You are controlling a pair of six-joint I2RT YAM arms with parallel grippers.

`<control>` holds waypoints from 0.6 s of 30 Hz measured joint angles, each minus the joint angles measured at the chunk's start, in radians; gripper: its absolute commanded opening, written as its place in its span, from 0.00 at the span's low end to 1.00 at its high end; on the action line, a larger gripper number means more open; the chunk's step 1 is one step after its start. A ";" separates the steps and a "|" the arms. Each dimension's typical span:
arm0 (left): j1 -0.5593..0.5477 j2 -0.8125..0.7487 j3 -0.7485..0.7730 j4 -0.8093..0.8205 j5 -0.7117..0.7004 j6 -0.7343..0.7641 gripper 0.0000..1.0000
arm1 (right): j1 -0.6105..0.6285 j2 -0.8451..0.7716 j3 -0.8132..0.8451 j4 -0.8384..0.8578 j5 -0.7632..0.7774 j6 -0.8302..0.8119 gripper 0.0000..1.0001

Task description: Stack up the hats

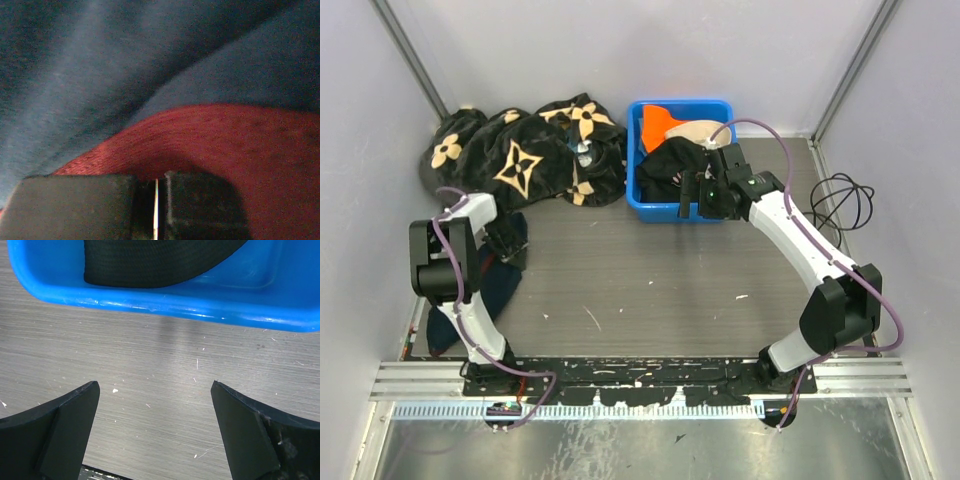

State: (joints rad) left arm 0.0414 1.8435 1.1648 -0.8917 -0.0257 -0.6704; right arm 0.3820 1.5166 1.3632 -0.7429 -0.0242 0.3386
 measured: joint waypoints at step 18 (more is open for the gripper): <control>-0.054 -0.006 0.265 0.010 -0.097 0.105 0.19 | -0.014 0.000 0.058 -0.090 0.047 -0.012 1.00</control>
State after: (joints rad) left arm -0.0128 1.8374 1.4300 -0.8814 -0.1226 -0.5655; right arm 0.3683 1.5166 1.4216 -0.8333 0.0227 0.3264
